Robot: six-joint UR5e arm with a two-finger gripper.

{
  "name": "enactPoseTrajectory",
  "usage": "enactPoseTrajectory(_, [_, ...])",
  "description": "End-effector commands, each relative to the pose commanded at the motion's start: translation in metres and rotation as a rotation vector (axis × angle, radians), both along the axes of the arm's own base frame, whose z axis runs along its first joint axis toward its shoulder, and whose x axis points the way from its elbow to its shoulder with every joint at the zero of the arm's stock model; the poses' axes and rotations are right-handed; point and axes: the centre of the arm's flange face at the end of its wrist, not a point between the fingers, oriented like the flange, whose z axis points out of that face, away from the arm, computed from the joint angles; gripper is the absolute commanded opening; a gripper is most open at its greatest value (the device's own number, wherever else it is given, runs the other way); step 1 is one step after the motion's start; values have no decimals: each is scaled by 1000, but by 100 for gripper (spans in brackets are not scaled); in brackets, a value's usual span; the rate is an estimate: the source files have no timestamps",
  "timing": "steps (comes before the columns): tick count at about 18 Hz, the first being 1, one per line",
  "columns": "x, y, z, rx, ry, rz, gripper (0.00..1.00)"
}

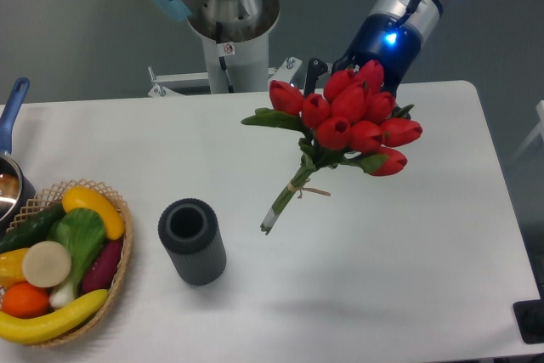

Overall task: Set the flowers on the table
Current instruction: 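Carry the red tulip bouquet in the gripper, rotating it stems-down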

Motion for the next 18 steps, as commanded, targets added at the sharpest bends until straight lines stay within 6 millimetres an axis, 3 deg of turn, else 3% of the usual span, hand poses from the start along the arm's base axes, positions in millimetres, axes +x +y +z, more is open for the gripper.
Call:
enactPoseTrajectory(2, [4,-1,0,-6,5,1,44])
enactPoseTrajectory(4, [-5,-9,10,-5,15,27,44])
enactPoseTrajectory(7, [-5,-13,6,-11,15,35,44])
enactPoseTrajectory(18, [1,-28,18,-272,176,205,44])
